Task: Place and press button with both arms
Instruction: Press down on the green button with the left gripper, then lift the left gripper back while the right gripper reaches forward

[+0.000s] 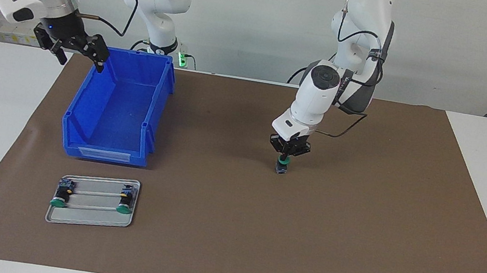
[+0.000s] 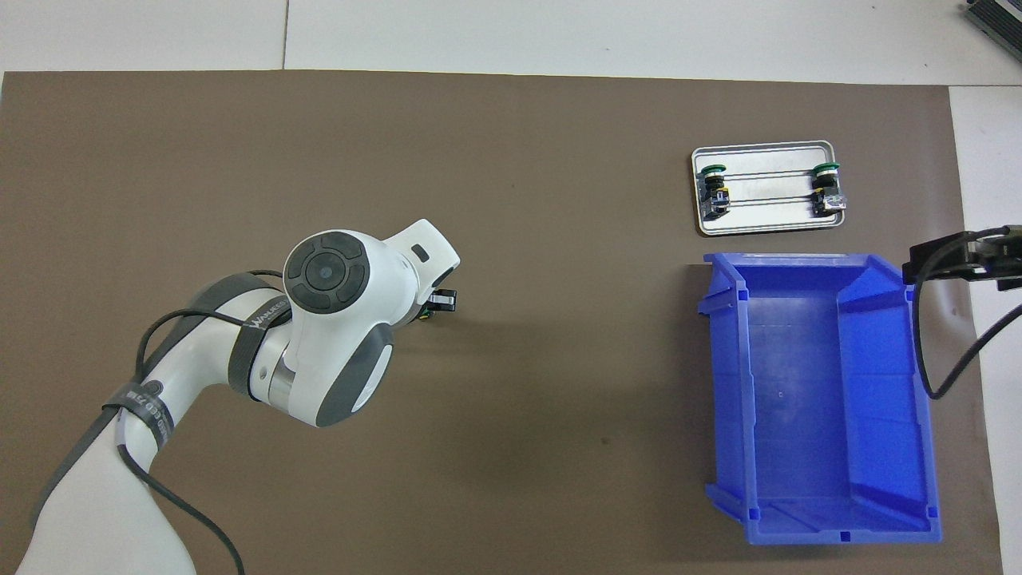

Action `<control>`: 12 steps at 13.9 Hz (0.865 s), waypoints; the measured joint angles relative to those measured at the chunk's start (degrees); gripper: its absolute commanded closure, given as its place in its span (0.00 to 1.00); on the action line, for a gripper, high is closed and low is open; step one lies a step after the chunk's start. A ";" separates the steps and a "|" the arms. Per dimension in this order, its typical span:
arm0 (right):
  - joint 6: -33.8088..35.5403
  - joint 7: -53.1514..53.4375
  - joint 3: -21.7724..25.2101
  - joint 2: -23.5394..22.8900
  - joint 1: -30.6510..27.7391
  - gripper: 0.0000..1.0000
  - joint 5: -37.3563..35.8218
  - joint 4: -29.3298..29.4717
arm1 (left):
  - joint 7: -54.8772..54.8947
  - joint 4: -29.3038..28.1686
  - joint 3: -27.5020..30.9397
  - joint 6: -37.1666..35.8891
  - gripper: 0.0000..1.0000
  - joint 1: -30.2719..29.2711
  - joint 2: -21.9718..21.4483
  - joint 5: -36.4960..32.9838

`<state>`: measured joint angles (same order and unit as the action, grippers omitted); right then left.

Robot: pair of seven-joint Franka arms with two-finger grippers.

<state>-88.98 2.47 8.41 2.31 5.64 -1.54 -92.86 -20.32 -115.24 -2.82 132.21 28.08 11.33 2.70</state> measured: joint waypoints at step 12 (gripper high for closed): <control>0.00 0.00 0.00 0.00 0.00 0.00 0.00 0.00 | -0.12 11.83 1.25 -15.17 1.00 -1.80 -0.03 0.02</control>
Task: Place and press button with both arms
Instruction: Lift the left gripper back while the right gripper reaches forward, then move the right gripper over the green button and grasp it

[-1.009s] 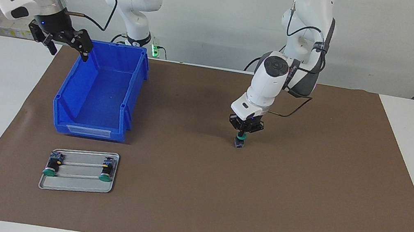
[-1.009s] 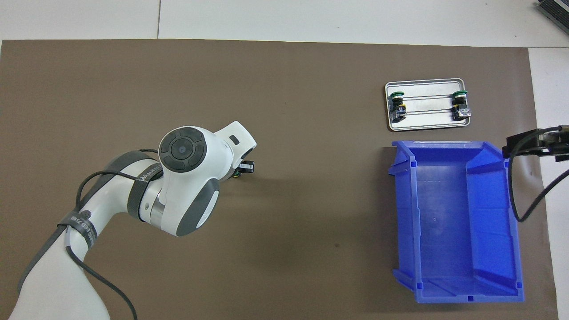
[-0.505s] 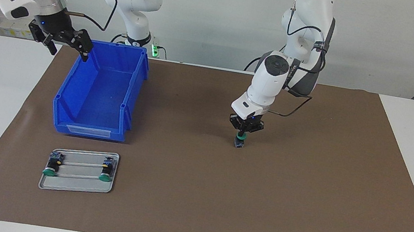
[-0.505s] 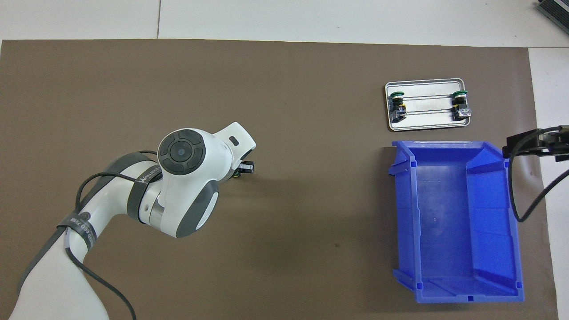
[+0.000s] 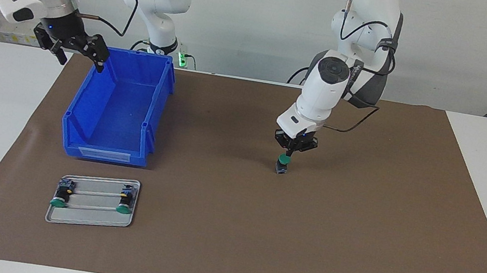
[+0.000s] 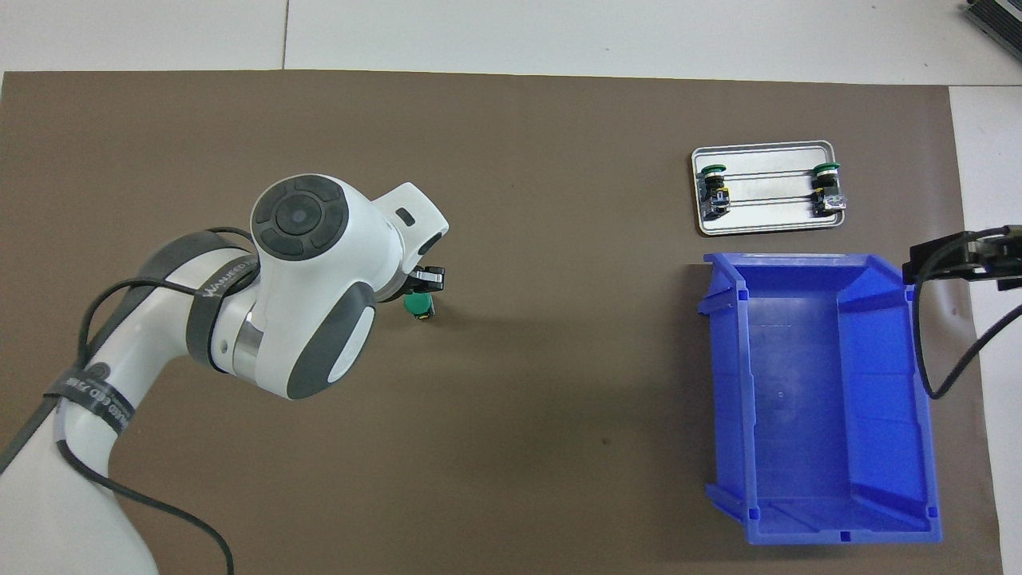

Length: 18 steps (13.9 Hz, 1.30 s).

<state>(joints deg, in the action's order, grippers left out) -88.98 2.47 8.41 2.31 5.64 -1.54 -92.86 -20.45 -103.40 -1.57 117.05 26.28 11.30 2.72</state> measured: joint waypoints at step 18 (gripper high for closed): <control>-17.33 26.65 -0.70 -7.73 19.46 0.00 2.10 -1.51 | 19.67 20.77 0.57 -25.30 0.94 -21.55 -0.10 -2.06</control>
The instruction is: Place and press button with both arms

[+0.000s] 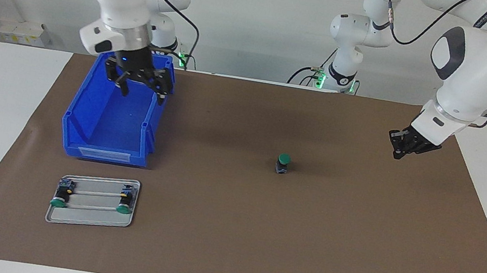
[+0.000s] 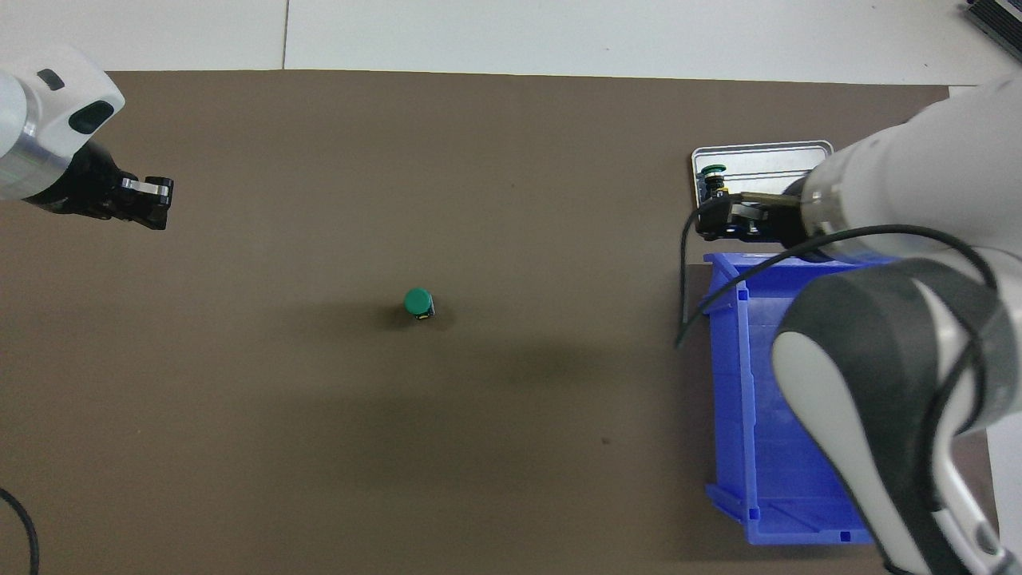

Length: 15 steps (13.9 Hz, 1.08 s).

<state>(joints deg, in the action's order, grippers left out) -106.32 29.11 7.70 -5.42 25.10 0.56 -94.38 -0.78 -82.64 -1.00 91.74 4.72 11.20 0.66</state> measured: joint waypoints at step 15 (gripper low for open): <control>-34.16 17.60 -0.21 -25.11 26.12 0.00 2.74 1.81 | 7.55 2.87 0.02 -1.82 0.01 -1.02 -2.51 -0.58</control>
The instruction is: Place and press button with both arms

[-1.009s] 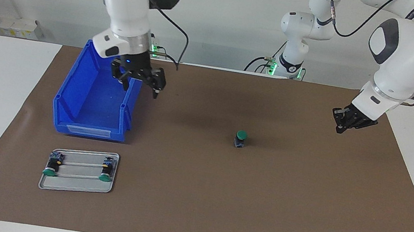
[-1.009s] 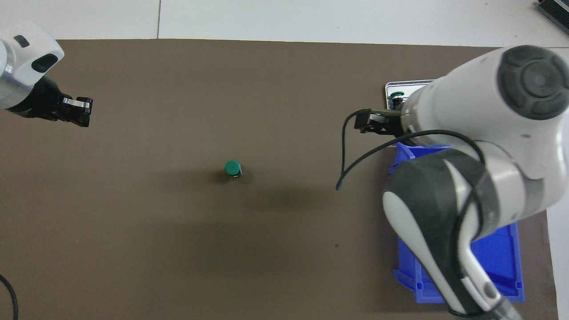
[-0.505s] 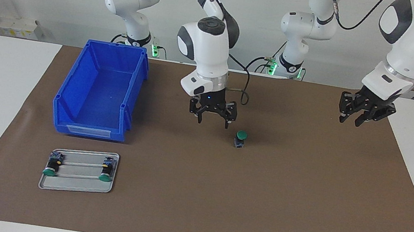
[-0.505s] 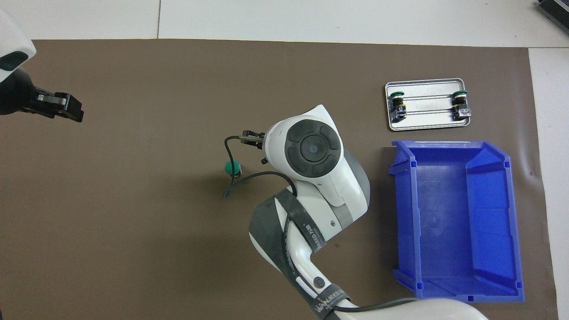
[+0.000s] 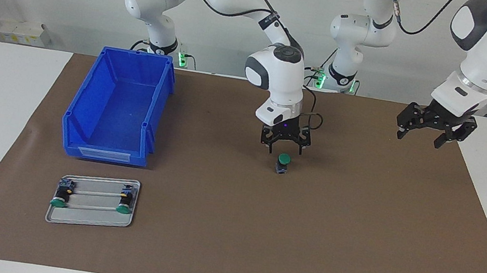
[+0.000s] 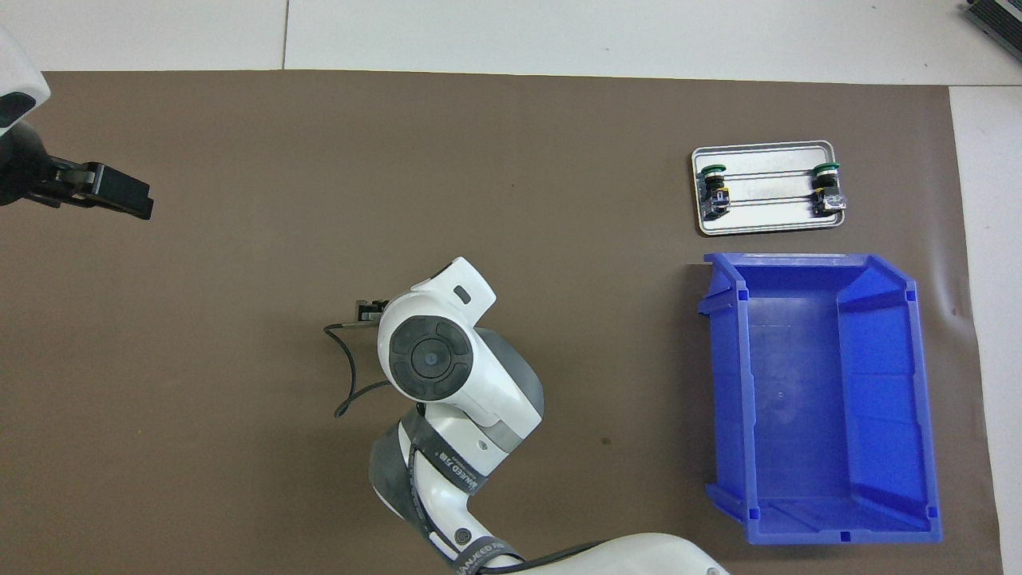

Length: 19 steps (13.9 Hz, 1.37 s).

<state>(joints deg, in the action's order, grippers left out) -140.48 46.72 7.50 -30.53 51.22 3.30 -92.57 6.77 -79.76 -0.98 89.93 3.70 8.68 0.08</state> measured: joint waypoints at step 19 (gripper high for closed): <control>-1.49 -2.19 0.39 -2.04 0.17 1.00 -5.51 0.31 | 0.03 -16.36 -0.43 6.09 0.01 -0.06 -7.28 -1.52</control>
<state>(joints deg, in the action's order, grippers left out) -141.97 44.53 7.89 -32.57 51.39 -2.20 -92.26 6.80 -96.12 -1.41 96.02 3.64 1.41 -1.44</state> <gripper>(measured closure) 0.595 0.013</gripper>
